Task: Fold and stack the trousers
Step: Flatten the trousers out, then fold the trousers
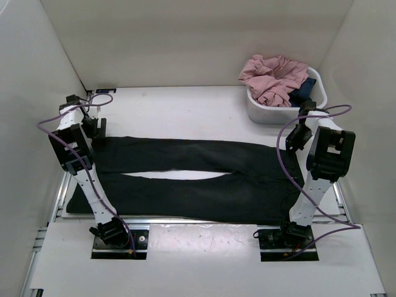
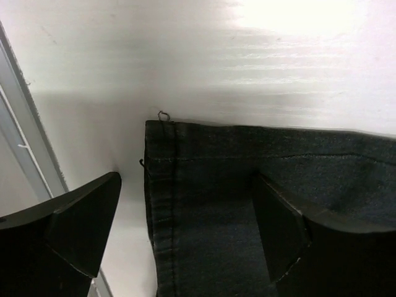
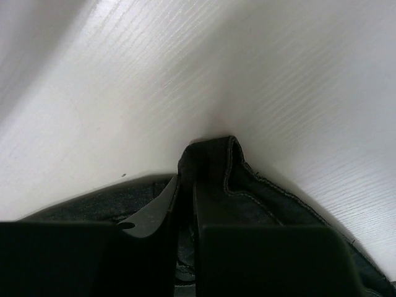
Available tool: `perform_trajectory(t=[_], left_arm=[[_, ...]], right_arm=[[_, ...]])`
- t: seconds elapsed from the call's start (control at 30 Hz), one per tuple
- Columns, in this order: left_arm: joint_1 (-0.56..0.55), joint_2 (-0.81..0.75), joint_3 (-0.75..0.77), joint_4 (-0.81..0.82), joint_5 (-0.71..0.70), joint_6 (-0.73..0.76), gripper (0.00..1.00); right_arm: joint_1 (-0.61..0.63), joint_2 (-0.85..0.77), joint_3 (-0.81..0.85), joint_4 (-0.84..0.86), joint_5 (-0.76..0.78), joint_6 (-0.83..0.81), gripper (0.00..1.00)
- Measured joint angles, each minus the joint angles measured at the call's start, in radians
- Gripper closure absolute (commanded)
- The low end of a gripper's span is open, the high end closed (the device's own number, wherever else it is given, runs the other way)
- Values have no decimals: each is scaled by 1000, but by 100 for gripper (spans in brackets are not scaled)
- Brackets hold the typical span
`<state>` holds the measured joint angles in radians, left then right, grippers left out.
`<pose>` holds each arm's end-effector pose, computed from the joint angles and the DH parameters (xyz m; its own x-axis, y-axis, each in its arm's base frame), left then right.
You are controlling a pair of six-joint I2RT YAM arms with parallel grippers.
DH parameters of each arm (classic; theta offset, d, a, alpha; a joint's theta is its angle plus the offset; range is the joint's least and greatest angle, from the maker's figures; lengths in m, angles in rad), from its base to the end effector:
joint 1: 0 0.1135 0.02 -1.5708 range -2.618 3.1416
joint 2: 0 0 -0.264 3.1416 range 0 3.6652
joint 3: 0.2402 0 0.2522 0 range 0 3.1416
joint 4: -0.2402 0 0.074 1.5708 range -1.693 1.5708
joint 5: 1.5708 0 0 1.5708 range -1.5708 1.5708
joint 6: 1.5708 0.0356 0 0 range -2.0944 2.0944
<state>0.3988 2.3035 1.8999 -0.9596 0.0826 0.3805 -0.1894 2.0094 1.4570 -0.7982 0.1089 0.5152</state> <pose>0.4324 0.1790 0.1616 -0.9751 -0.0093 -0.2214 -0.0099 1.0000 0.0016 0.3882 -0.0784 0.1683 -0.7303 0.6387 -0.2423 0.6554 0.7551 0.0153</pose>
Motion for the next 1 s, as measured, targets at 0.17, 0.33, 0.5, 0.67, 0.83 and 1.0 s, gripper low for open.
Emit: perform_trajectory(t=[0.17, 0.33, 0.5, 0.67, 0.83, 1.0], left_arm=[[0, 5, 5, 3, 38, -6, 35], [-6, 8, 5, -6, 112, 23, 86], [-10, 11, 25, -36, 172, 44, 86], [-16, 25, 225, -58, 181, 37, 86], [-42, -89, 269, -13, 185, 53, 86], [-34, -354, -13, 17, 134, 100, 86]], right_arm=[[0, 13, 2, -7, 1, -1, 100], [0, 16, 16, -19, 9, 1, 100], [-2, 43, 89, -59, 15, 1, 100], [-23, 25, 145, -56, -23, 8, 100], [-55, -109, 56, 27, -94, 5, 100], [-79, -367, -157, 112, -112, 1, 100]])
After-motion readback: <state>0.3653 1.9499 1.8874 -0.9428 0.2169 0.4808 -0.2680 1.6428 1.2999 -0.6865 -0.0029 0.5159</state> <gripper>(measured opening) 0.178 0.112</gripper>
